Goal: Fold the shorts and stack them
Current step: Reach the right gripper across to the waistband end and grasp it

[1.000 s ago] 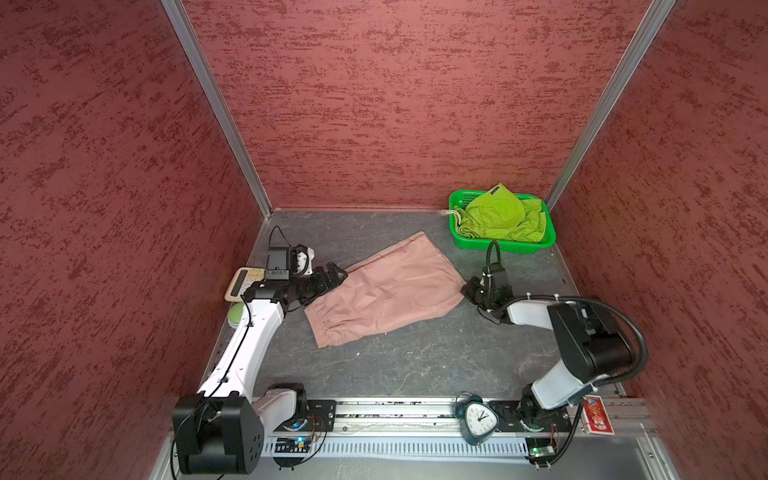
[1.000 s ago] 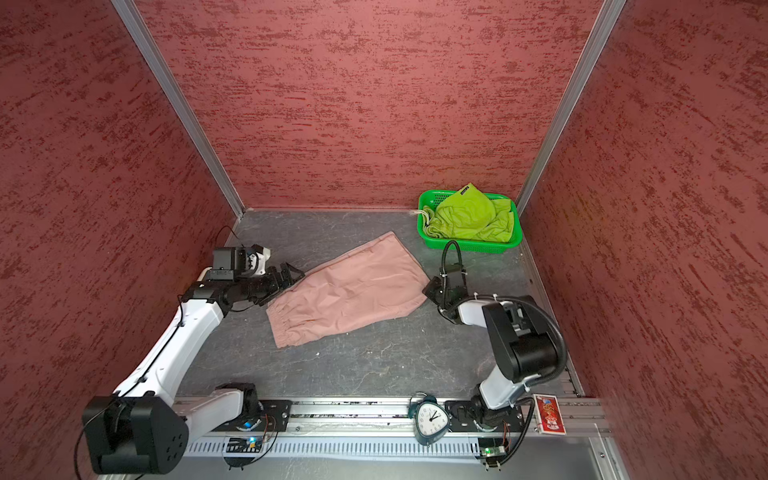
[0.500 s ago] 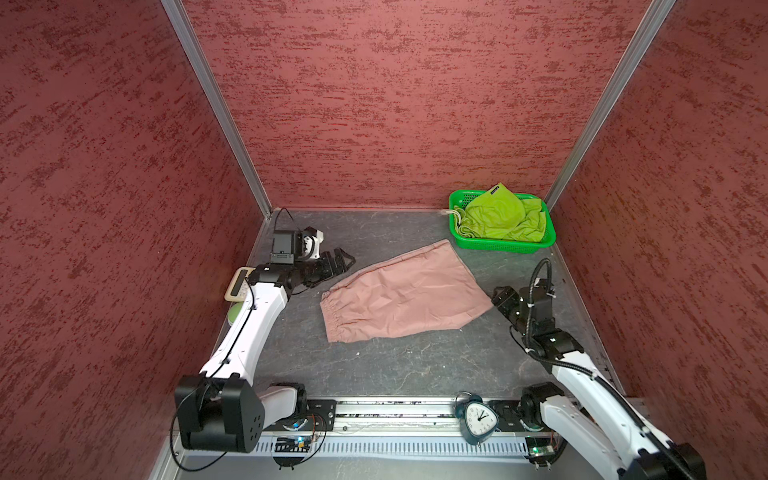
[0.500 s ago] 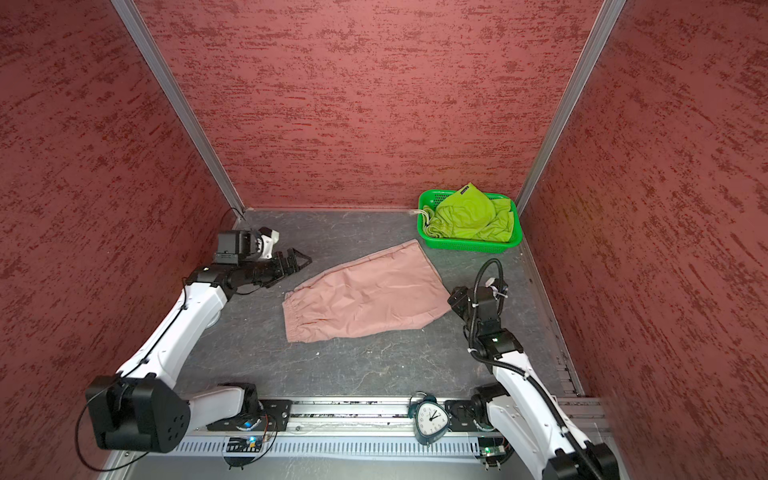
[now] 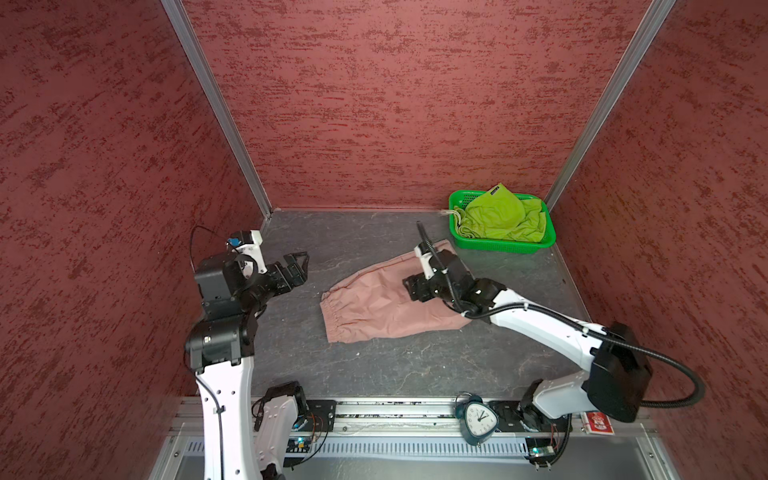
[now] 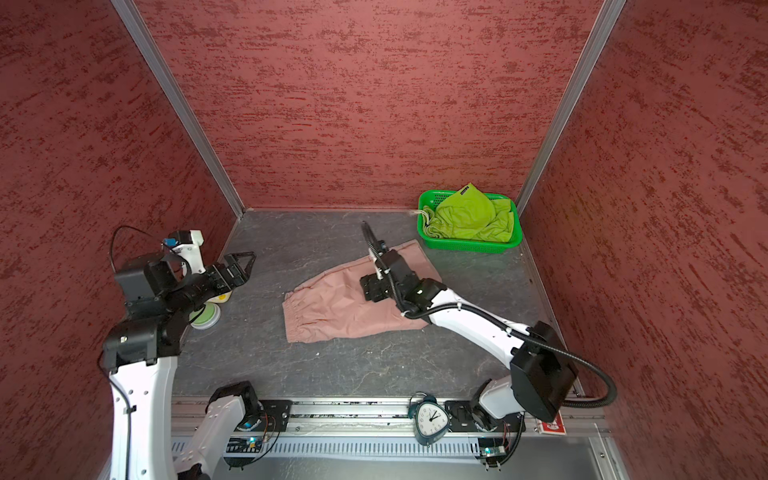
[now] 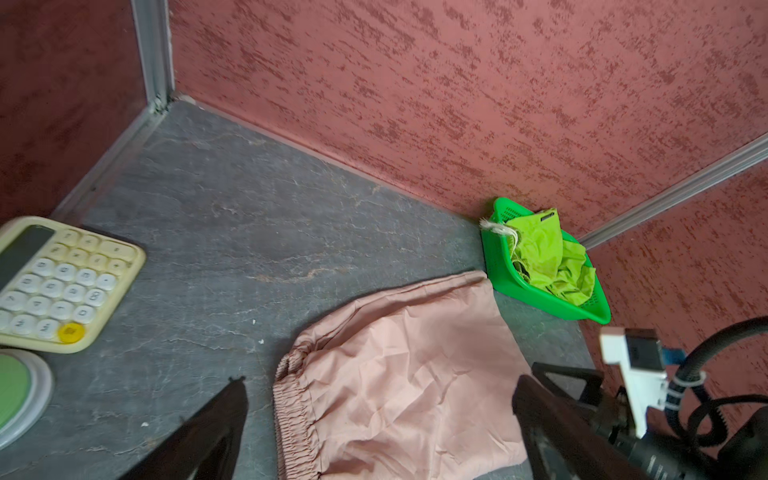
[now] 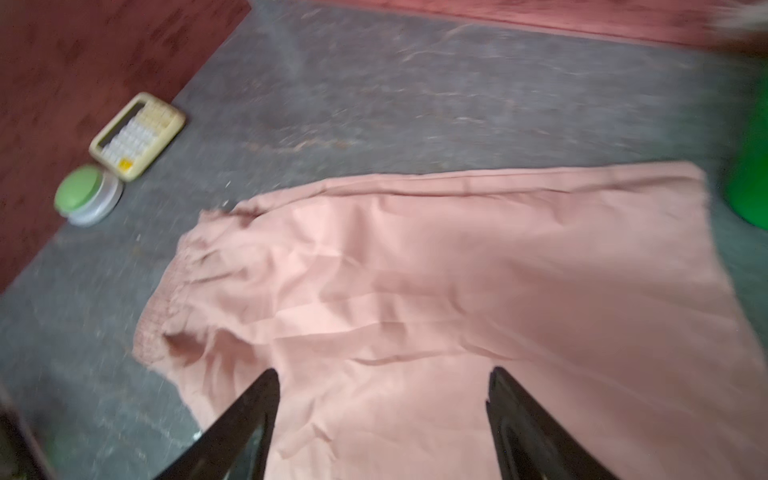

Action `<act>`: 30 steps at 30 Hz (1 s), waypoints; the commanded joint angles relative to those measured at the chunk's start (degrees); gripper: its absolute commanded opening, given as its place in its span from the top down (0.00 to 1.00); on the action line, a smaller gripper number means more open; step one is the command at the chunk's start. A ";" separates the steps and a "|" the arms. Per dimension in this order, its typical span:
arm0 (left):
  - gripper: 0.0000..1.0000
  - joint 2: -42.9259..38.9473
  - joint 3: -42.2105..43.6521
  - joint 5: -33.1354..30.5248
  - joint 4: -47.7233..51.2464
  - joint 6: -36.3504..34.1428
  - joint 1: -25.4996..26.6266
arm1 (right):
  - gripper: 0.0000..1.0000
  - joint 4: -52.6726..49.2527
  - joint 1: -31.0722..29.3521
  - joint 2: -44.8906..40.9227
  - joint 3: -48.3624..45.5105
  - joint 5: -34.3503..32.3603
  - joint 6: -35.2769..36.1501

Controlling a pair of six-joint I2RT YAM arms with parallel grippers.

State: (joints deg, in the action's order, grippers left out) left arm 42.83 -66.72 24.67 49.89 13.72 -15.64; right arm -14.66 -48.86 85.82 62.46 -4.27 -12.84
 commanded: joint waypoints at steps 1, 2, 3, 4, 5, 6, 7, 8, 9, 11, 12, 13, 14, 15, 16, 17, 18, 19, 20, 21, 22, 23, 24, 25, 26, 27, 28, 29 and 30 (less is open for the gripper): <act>0.01 -3.09 -1.97 -2.73 5.17 -1.21 -1.94 | 0.17 3.46 -6.35 4.41 3.43 0.39 12.31; 0.01 -4.09 -2.29 -2.87 5.81 -0.93 -2.56 | 0.16 3.33 -8.86 6.73 4.95 -1.04 14.46; 0.01 -4.83 -2.51 -2.91 6.48 -0.61 -3.03 | 0.15 3.08 -10.07 8.14 5.92 -1.72 15.55; 0.01 -5.51 -2.86 -2.96 7.07 0.00 -3.37 | 0.14 3.01 -11.60 9.80 6.96 -2.27 16.90; 0.01 -6.02 -3.21 -2.83 7.81 0.44 -3.65 | 0.13 3.25 -13.06 11.55 7.84 -1.92 18.45; 0.01 -6.32 -3.53 -2.61 8.54 0.68 -3.78 | 0.12 3.52 -14.24 12.61 8.38 -1.89 19.79; 0.01 -6.49 -3.91 -2.71 9.62 0.87 -3.87 | 0.11 3.83 -15.47 13.76 9.00 -2.40 21.16; 0.01 -6.63 -4.24 -3.13 10.77 1.04 -3.87 | 0.10 3.93 -16.80 14.99 9.77 -2.79 22.49; 0.01 -6.75 -4.30 -3.74 11.45 1.13 -3.90 | 0.09 3.95 -17.78 16.10 10.39 -3.11 23.60; 0.01 -7.23 -4.06 -5.18 12.44 1.10 -3.96 | 0.08 3.69 -19.73 19.11 12.47 -4.69 25.63; 0.01 -7.50 -3.90 -5.75 12.76 1.06 -4.04 | 0.08 3.42 -20.42 20.65 13.48 -5.40 26.47; 0.01 -7.71 -3.85 -6.38 12.91 1.05 -4.05 | 0.07 3.37 -21.33 22.59 14.63 -7.02 27.53; 0.01 -7.91 -3.86 -6.92 12.95 0.97 -4.05 | 0.07 3.24 -22.09 24.38 15.61 -8.21 28.65; 0.00 -8.07 -3.77 -7.25 12.89 0.89 -4.05 | 0.07 3.31 -22.63 25.98 16.65 -9.42 29.39; 0.01 -8.03 -3.69 -7.81 12.71 0.72 -4.13 | 0.06 3.63 -23.14 27.62 17.71 -10.80 30.13; 0.01 -7.93 -3.44 -8.41 12.49 0.46 -4.14 | 0.06 4.04 -23.65 29.11 18.61 -11.61 31.08; 0.01 -7.66 -3.34 -8.83 12.37 0.20 -4.22 | 0.06 4.69 -23.96 30.19 19.21 -12.52 31.80; 0.01 -7.23 -3.18 -9.31 12.25 0.02 -4.31 | 0.06 5.39 -24.11 31.47 19.98 -13.18 32.50; 0.01 -6.93 -2.99 -9.46 12.15 -0.08 -4.43 | 0.05 5.55 -24.27 32.50 20.72 -13.37 33.25; 0.01 -6.37 -2.66 -9.30 11.63 -0.30 -4.63 | 0.05 6.02 -24.40 33.88 21.47 -14.60 33.93; 0.01 -5.77 -2.33 -8.89 11.10 -0.52 -4.90 | 0.05 6.65 -24.51 35.12 22.09 -15.78 34.63; 0.01 -5.15 -2.06 -8.62 10.51 -0.69 -5.24 | 0.05 7.33 -24.46 36.03 22.40 -16.51 35.38; 0.01 -4.35 -1.74 -7.99 9.94 -1.00 -5.79 | 0.05 8.18 -24.46 37.11 22.78 -17.32 36.26; 0.01 -3.40 -1.45 -7.15 9.30 -1.29 -6.46 | 0.05 9.23 -24.45 38.16 23.23 -18.34 37.08; 0.01 -2.52 -1.27 -6.18 8.78 -1.39 -7.18 | 0.05 9.35 -24.44 39.08 24.00 -18.75 37.79; 0.01 -1.73 -1.03 -5.03 8.12 -1.41 -8.06 | 0.05 9.38 -24.48 40.29 25.17 -19.35 38.46; 0.01 -0.93 -0.75 -3.44 7.42 -1.33 -9.08 | 0.05 9.55 -24.51 41.60 26.32 -19.94 39.20; 0.01 -0.37 -0.62 -1.98 6.85 -1.26 -10.03 | 0.05 9.34 -24.47 42.67 27.37 -20.35 39.72; 0.01 0.12 -0.39 -0.37 6.33 -1.16 -11.16 | 0.05 9.38 -24.45 43.91 28.35 -20.99 40.28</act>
State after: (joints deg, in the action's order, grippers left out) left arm 42.04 -67.77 19.79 59.22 13.45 -24.73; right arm -7.33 -73.30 127.00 88.18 -21.52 23.22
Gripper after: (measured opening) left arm 0.994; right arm 0.952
